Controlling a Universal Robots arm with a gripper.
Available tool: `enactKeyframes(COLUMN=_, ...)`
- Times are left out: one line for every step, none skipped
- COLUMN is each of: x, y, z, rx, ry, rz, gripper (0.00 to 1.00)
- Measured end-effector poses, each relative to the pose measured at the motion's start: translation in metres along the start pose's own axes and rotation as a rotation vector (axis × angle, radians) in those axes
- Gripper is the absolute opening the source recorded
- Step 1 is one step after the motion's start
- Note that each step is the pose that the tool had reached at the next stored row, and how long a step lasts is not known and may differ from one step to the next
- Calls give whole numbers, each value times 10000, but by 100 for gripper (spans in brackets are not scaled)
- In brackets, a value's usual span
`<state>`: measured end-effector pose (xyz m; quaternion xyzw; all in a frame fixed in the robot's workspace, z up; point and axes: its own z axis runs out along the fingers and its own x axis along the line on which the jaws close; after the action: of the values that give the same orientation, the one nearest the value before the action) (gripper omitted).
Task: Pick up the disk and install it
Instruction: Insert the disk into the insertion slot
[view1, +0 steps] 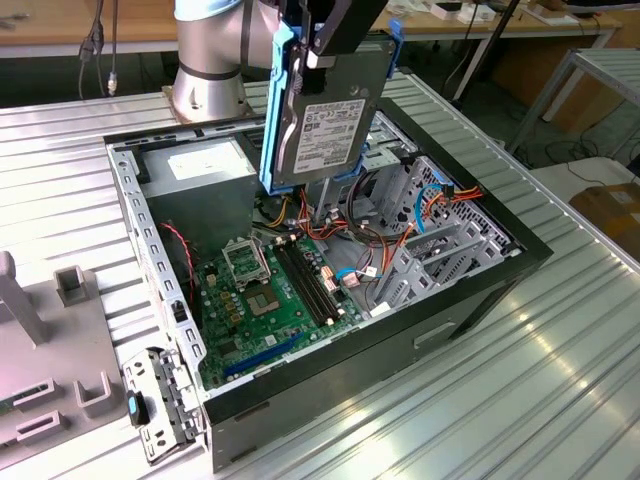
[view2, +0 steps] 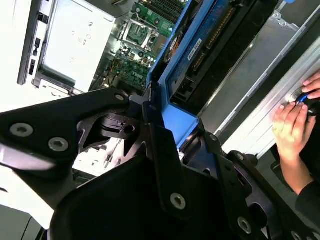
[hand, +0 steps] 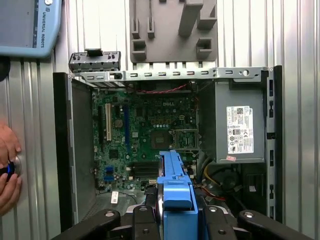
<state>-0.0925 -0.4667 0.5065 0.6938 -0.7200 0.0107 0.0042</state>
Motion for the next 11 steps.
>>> enactKeyframes(x=25, y=-1, z=0, rx=0, ry=1, rz=1, gripper=37)
enactKeyframes(x=53, y=-2, z=0, rx=-1, ry=2, rz=0, gripper=37)
enactKeyframes(x=86, y=-3, z=1, rx=0, ry=1, rz=1, gripper=37)
enactKeyframes(x=161, y=-6, z=4, rx=0, ry=1, rz=0, gripper=37)
enactKeyframes(x=228, y=-9, z=4, rx=-1, ry=13, rz=0, gripper=37)
enactKeyframes(x=267, y=-10, z=6, rx=0, ry=28, rz=0, gripper=37)
enactKeyframes(x=293, y=-11, z=7, rx=1, ry=42, rz=0, gripper=37)
enactKeyframes(x=326, y=-12, z=7, rx=2, ry=70, rz=0, gripper=37)
enactKeyframes(x=353, y=-16, z=9, rx=3, ry=106, rz=-1, gripper=37)
enactKeyframes(x=359, y=-50, z=13, rx=4, ry=126, rz=0, gripper=37)
enactKeyframes(x=358, y=-87, z=14, rx=5, ry=131, rz=0, gripper=37)
